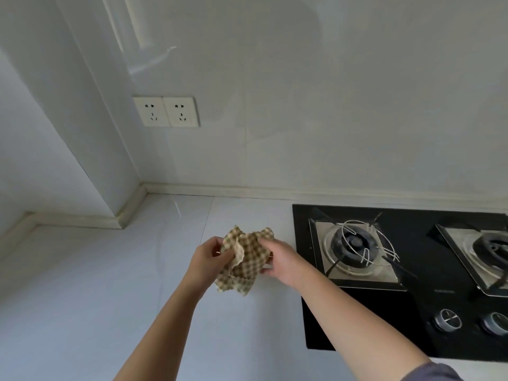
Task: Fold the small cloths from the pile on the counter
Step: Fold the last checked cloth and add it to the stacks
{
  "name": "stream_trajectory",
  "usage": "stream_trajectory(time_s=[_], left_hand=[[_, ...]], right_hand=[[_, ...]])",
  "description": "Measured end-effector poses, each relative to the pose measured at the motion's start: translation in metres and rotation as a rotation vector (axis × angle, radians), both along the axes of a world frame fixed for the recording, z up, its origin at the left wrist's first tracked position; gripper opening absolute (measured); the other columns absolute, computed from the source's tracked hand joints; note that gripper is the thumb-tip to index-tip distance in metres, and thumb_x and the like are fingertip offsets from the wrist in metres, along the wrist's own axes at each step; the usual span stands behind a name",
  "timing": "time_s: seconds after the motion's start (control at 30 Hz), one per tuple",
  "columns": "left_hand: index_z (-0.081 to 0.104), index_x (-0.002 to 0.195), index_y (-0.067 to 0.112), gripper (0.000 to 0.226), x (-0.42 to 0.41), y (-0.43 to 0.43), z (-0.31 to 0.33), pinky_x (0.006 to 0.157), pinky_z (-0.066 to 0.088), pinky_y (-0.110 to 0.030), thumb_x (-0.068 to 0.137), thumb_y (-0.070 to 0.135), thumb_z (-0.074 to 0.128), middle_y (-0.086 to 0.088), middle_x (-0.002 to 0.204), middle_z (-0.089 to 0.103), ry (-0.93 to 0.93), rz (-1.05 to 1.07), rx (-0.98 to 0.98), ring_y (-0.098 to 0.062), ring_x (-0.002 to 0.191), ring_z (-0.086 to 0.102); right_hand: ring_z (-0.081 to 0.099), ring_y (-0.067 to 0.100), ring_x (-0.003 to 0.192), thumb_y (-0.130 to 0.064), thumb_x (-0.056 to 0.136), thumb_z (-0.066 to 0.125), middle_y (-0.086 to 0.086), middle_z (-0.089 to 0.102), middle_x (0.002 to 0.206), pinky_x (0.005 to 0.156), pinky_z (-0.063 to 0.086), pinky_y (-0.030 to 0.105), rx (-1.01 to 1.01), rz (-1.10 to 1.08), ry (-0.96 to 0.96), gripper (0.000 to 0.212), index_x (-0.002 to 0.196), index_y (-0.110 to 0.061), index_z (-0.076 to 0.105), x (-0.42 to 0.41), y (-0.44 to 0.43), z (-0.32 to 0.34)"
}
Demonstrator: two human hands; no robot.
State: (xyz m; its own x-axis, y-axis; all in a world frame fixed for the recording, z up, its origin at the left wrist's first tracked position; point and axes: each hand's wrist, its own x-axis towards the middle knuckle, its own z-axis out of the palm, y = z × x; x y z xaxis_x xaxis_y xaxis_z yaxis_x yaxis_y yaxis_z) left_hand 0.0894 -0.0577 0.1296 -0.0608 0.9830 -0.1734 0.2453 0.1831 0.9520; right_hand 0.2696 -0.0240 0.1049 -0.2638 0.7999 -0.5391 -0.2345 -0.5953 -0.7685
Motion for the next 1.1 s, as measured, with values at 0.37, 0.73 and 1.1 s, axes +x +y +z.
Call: stream_trajectory(time_s=[0.37, 0.73, 1.1], left_hand=[[0.059, 0.093, 0.005, 0.026, 0.003, 0.012, 0.020, 0.064, 0.043, -0.026, 0.102, 0.022, 0.041, -0.005, 0.081, 0.058, -0.003, 0.074, 0.150, -0.018, 0.074, 0.053], [0.059, 0.112, 0.007, 0.022, -0.035, 0.011, -0.024, 0.078, 0.049, -0.030, 0.091, 0.011, 0.062, -0.010, 0.095, 0.066, 0.065, -0.197, -0.328, -0.019, 0.082, 0.062], [0.059, 0.094, 0.013, 0.009, -0.002, 0.010, -0.033, 0.068, 0.045, -0.026, 0.088, 0.015, 0.065, -0.005, 0.081, 0.061, 0.082, -0.092, -0.064, -0.017, 0.074, 0.057]], right_hand=[[0.064, 0.029, 0.099, -0.051, 0.092, 0.055, 0.011, 0.068, 0.097, 0.091, 0.048, 0.041, -0.080, 0.027, 0.074, 0.046, 0.108, -0.009, 0.067, 0.022, 0.007, 0.021], [0.071, 0.026, 0.073, -0.009, 0.097, 0.052, 0.016, 0.074, 0.084, 0.074, 0.054, 0.038, -0.142, -0.079, -0.007, 0.018, 0.098, 0.002, 0.067, 0.022, 0.011, 0.037], [0.069, 0.030, 0.094, -0.025, 0.100, 0.051, 0.018, 0.074, 0.098, 0.081, 0.054, 0.041, -0.156, -0.224, 0.095, 0.032, 0.111, 0.001, 0.066, 0.016, 0.009, 0.046]])
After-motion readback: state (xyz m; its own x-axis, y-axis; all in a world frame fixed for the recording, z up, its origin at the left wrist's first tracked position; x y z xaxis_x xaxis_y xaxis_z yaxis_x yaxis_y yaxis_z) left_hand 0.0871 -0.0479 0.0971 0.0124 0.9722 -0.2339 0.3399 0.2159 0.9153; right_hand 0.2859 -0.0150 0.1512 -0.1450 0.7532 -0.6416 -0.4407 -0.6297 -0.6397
